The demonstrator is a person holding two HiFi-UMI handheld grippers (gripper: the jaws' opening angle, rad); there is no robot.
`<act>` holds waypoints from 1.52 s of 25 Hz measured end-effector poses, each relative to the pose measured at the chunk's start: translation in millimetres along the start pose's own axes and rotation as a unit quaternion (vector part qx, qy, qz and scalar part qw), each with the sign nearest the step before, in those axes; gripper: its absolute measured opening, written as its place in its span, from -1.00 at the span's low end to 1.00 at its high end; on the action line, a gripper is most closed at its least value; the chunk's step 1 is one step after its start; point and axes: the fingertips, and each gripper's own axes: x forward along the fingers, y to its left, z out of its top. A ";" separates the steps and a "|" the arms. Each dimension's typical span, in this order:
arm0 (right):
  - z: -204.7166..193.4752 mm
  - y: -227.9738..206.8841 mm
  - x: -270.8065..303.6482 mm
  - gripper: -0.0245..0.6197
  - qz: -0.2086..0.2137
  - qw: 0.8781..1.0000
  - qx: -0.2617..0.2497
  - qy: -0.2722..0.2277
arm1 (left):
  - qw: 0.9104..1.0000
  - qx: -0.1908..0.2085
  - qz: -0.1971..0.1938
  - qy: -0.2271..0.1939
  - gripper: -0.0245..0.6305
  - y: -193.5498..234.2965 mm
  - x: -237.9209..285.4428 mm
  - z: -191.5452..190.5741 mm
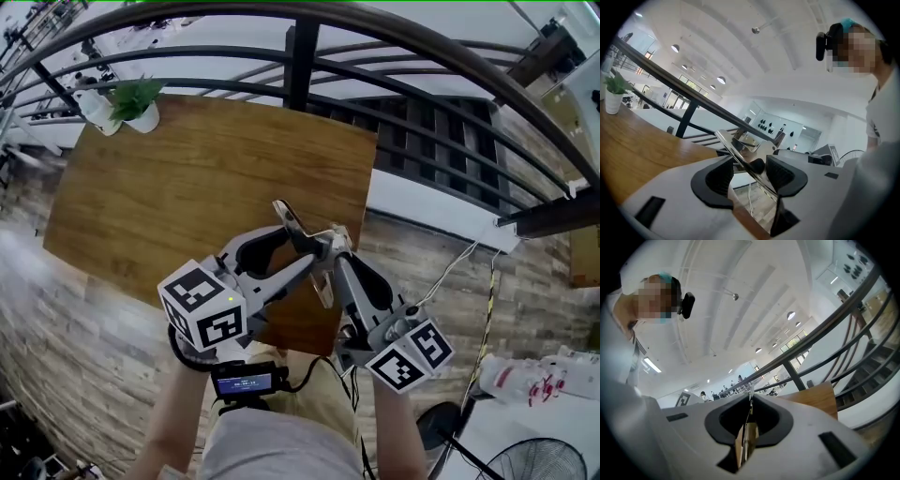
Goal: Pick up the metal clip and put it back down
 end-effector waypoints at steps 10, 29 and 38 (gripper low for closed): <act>13.2 35.8 -18.2 -0.84 0.002 0.999 -0.023 -0.030 | 0.997 0.069 -0.012 -0.014 -0.24 -32.4 -22.0 23.1; 13.5 40.9 -22.6 -0.84 -0.005 0.999 -0.038 -0.023 | 0.996 0.083 -0.021 -0.010 -0.24 -38.6 -22.5 25.0; 21.3 5.8 -17.9 -0.84 -0.018 0.999 -0.024 -0.015 | 0.997 0.077 -0.021 0.003 -0.24 -27.1 12.8 23.4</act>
